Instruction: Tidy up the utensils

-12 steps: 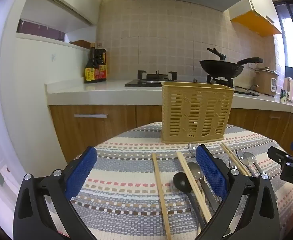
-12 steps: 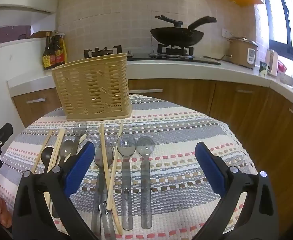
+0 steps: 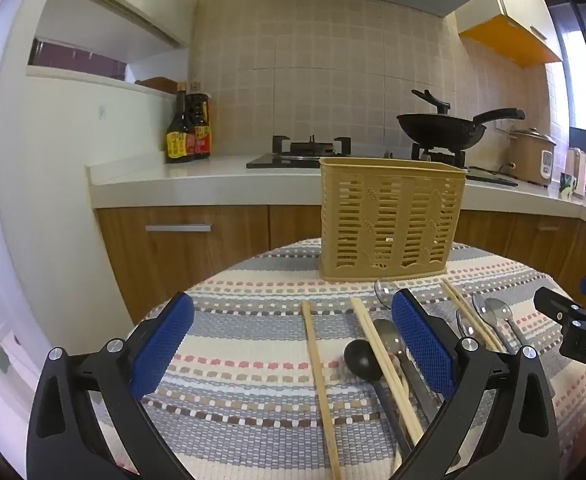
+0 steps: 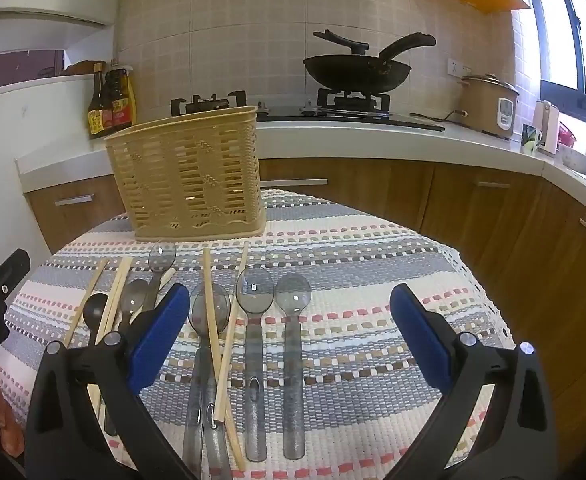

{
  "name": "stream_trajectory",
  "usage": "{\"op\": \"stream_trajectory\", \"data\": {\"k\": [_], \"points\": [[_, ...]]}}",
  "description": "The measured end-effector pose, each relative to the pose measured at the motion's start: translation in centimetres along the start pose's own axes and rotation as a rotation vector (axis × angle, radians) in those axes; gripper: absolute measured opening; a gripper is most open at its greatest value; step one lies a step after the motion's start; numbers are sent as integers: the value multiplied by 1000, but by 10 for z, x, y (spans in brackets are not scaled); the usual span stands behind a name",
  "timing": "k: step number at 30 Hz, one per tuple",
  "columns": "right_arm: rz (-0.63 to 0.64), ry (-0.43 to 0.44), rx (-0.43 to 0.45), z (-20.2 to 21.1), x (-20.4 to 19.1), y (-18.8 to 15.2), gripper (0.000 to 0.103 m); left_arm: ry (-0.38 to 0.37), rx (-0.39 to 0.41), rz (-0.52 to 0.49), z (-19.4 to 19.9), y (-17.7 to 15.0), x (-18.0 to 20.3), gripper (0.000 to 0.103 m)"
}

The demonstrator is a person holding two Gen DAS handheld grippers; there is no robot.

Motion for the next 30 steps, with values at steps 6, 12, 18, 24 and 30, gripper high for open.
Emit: {"op": "stream_trajectory", "data": {"k": [6, 12, 18, 24, 30], "points": [[10, -6, 9, 1, -2, 0, 95, -3, 7, -3, 2, 1, 2, 96], [14, -2, 18, 4, -2, 1, 95, -6, 11, -5, 4, 1, 2, 96], [12, 0, 20, 4, -1, 1, 95, -8, 7, -2, 3, 1, 2, 96], [13, -1, 21, 4, -2, 1, 95, -8, 4, -1, 2, 1, 3, 96], [12, 0, 20, 4, -2, 1, 95, -8, 3, 1, 2, 1, 2, 96]]}}
Point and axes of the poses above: each gripper's, at about its wrist camera, not at the fingertips, and z roughly against the way its jaws point, x to its right, y to its top, the point moved 5 cm from there along -z, roughly the way its jaws point, and after that the axes turned 12 degrees about -y, right-handed, at the moved point
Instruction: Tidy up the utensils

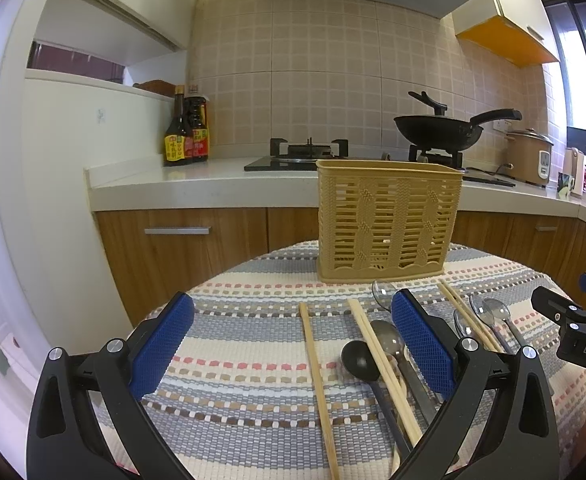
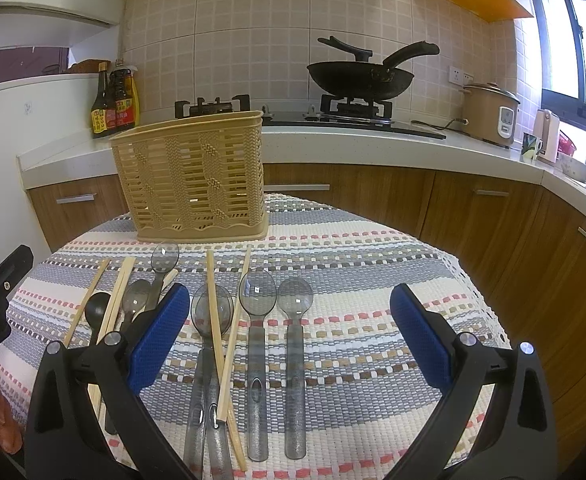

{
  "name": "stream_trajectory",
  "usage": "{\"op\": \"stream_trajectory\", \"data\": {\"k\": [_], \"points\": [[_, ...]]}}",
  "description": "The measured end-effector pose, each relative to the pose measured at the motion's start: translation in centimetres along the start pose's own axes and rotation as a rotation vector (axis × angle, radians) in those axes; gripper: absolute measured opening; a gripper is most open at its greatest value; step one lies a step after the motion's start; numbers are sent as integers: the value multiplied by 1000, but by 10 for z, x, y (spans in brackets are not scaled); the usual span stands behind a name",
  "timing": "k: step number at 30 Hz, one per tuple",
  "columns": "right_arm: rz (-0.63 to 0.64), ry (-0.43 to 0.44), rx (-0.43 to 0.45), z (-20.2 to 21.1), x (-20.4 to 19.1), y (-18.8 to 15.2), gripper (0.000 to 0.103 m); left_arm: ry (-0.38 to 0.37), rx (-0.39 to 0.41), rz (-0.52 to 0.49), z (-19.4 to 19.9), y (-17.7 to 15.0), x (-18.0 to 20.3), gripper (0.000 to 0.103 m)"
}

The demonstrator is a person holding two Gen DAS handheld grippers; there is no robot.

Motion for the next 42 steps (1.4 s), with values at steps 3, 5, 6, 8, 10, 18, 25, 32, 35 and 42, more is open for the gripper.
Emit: {"op": "stream_trajectory", "data": {"k": [3, 5, 6, 8, 10, 18, 25, 32, 35, 42], "points": [[0, 1, 0, 0, 0, 0, 95, -1, 1, 0, 0, 0, 0, 96], [1, 0, 0, 0, 0, 0, 95, -1, 0, 0, 0, 0, 0, 96], [1, 0, 0, 0, 0, 0, 95, -1, -1, 0, 0, 0, 0, 96], [1, 0, 0, 0, 0, 0, 95, -1, -1, 1, 0, 0, 0, 96], [1, 0, 0, 0, 0, 0, 95, -1, 1, 0, 0, -1, 0, 96], [6, -2, 1, 1, -1, 0, 95, 0, 1, 1, 0, 0, 0, 96], [11, -4, 3, 1, -3, 0, 95, 0, 1, 0, 0, 0, 0, 96], [12, -7, 4, 1, -3, 0, 95, -1, 0, 0, 0, 0, 0, 96], [14, -9, 5, 2, -3, 0, 95, -1, 0, 1, 0, 0, 0, 96], [17, -13, 1, 1, -3, 0, 95, 1, 3, -1, 0, 0, 0, 96]]}}
Point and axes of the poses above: each gripper's, at about its wrist camera, not at the fingertips, and z roughly against the way its jaws point, x to its right, y to its top, the point moved 5 cm from there along -z, roughly the way its jaws point, and after that the axes turned 12 degrees about -y, right-handed, at the moved point
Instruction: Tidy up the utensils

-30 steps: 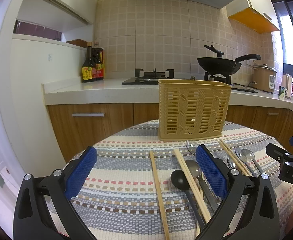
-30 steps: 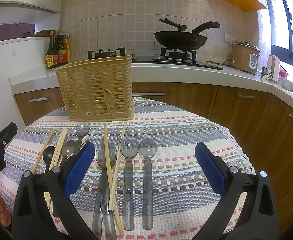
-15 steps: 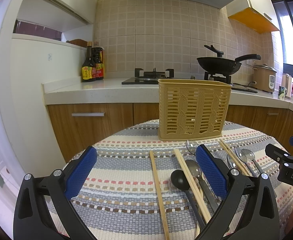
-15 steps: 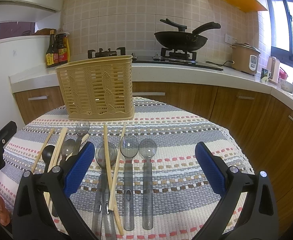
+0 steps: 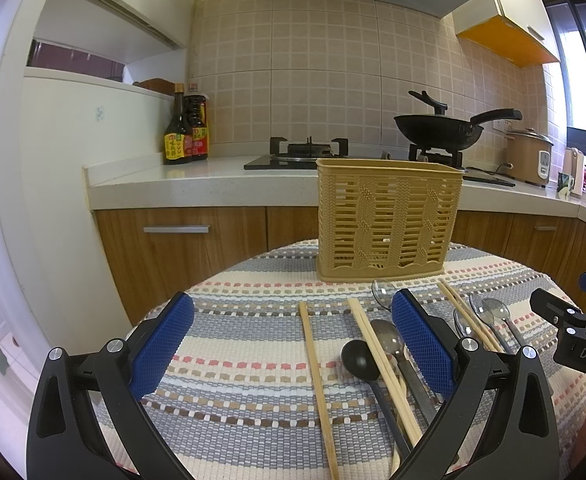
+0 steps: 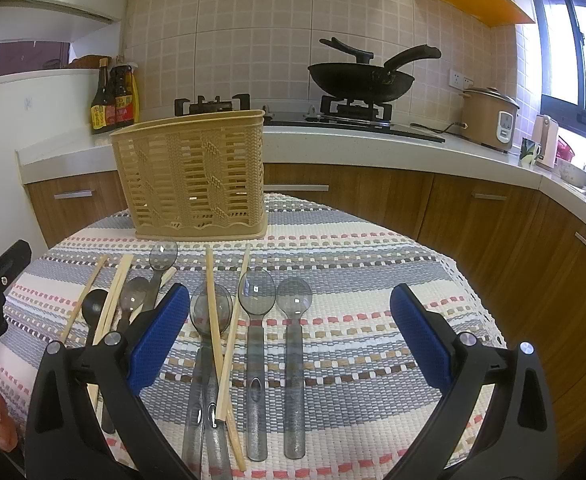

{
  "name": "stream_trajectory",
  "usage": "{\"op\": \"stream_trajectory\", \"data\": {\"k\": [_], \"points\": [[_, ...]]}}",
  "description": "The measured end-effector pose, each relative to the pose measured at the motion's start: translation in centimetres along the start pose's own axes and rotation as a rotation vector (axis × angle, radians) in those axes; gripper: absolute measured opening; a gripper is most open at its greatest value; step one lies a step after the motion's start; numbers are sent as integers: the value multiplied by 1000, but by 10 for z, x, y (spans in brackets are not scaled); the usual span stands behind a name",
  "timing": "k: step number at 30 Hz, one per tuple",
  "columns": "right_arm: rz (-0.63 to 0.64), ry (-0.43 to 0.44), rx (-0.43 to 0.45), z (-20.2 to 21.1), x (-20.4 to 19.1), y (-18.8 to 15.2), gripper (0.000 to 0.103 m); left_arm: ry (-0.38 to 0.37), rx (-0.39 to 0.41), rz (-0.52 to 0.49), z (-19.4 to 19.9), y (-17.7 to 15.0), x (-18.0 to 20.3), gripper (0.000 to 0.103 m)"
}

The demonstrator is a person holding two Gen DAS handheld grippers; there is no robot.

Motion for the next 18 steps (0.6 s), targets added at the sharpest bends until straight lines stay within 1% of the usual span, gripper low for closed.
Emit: {"op": "stream_trajectory", "data": {"k": [5, 7, 9, 11, 13, 14, 16, 17, 18], "points": [[-1, -15, -9, -2, 2, 0, 95, -2, 2, -5, 0, -1, 2, 96], [-3, -20, -13, -3, 2, 0, 95, 15, 14, 1, 2, -1, 0, 96], [-20, -25, -9, -2, 5, 0, 95, 37, 30, 13, 8, -1, -4, 96], [-57, -19, -2, 0, 12, -1, 95, 24, 19, 44, 9, -1, -12, 96], [-95, -9, -8, -1, 19, -2, 96, -31, -54, 86, 5, -6, -21, 96], [-117, -9, -21, -3, 24, -2, 95, -46, -82, 92, 3, -9, -24, 95], [-140, -3, -62, -9, 27, -2, 96, -119, -181, 104, -1, -15, -29, 94], [-140, -1, -94, -13, 29, -3, 96, -141, -204, 107, -2, -16, -29, 92], [-131, -1, -116, -16, 28, -3, 96, -173, -251, 119, -4, -15, -32, 91]]}}
Point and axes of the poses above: each gripper's, at about its wrist camera, not at the fingertips, and z roughly against the way its jaws point, x to its right, y to its top, the point moved 5 cm from there along -z, roughly the way its jaws point, and after that the axes turned 12 degrees about -y, right-handed, at the moved point
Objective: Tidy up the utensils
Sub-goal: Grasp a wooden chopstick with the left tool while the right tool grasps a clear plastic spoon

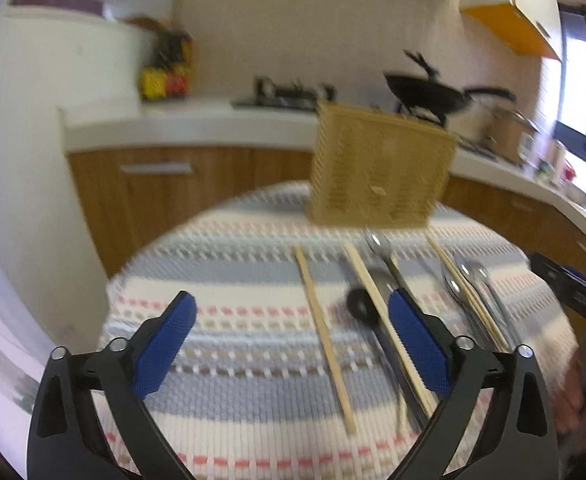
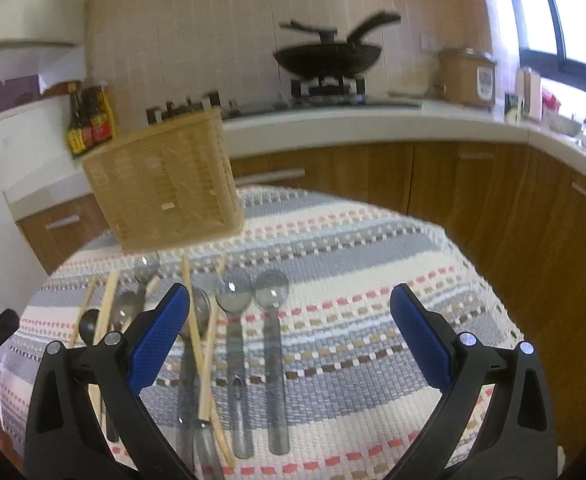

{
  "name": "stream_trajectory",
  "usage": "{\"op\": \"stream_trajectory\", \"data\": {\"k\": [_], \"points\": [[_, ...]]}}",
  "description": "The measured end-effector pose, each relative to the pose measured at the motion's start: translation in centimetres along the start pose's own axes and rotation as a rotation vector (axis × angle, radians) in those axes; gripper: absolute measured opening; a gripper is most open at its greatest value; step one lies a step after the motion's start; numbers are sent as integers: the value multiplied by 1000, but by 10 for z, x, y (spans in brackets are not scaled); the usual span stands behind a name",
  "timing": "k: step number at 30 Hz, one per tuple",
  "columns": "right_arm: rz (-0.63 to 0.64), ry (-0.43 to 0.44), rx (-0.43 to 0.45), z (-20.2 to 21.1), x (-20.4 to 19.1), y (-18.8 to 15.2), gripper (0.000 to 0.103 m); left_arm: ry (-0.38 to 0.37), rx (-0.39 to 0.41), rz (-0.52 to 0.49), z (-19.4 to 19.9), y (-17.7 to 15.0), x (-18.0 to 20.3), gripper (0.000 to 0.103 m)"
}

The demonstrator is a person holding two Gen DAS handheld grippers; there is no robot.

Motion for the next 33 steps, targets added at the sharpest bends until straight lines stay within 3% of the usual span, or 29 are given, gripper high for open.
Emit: {"op": "stream_trajectory", "data": {"k": [3, 5, 7, 9, 12, 14, 17, 20, 22, 23, 24, 30, 32, 33], "points": [[59, -5, -62, -7, -5, -3, 95, -38, -95, 40, -8, 8, -10, 88], [119, -29, -97, -9, -9, -3, 95, -67, -173, 88, -21, 16, -19, 79], [155, -28, -123, -11, -12, -1, 95, -88, -243, 126, -38, 20, -25, 77], [173, -11, -149, -12, -12, 5, 90, -107, -312, 155, -57, 23, -29, 72], [185, 19, -206, -19, -9, 17, 83, -74, -388, 128, -85, 24, -29, 63], [171, 34, -277, -32, -4, 25, 77, -61, -448, 104, -103, 20, -27, 50], [145, 81, -417, -54, -3, 31, 67, -38, -512, 84, -121, 17, -28, 49], [166, 146, -563, -75, -13, 23, 57, 3, -539, 32, -130, 19, -26, 47], [194, 140, -629, -87, -18, 13, 46, 19, -553, 7, -133, 21, -24, 41], [204, 135, -656, -91, -20, 8, 36, 30, -559, -7, -134, 21, -24, 38], [211, 133, -687, -96, -21, 3, 34, 41, -565, -28, -137, 22, -23, 37], [258, 127, -724, -96, -37, -1, 31, 38, -587, -65, -139, 24, -24, 26], [319, 83, -714, -93, -44, -2, 25, 38, -596, -86, -138, 24, -25, 11], [343, 68, -714, -91, -48, -4, 19, 30, -608, -115, -137, 25, -25, 9]]}}
Point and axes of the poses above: each gripper's, at about its wrist camera, not at the fingertips, and z roughly against the way its jaws point, x to its right, y to its top, the point moved 5 cm from there along -z, roughly the way its jaws point, and after that the axes turned 12 degrees about -y, right-handed, at the moved point
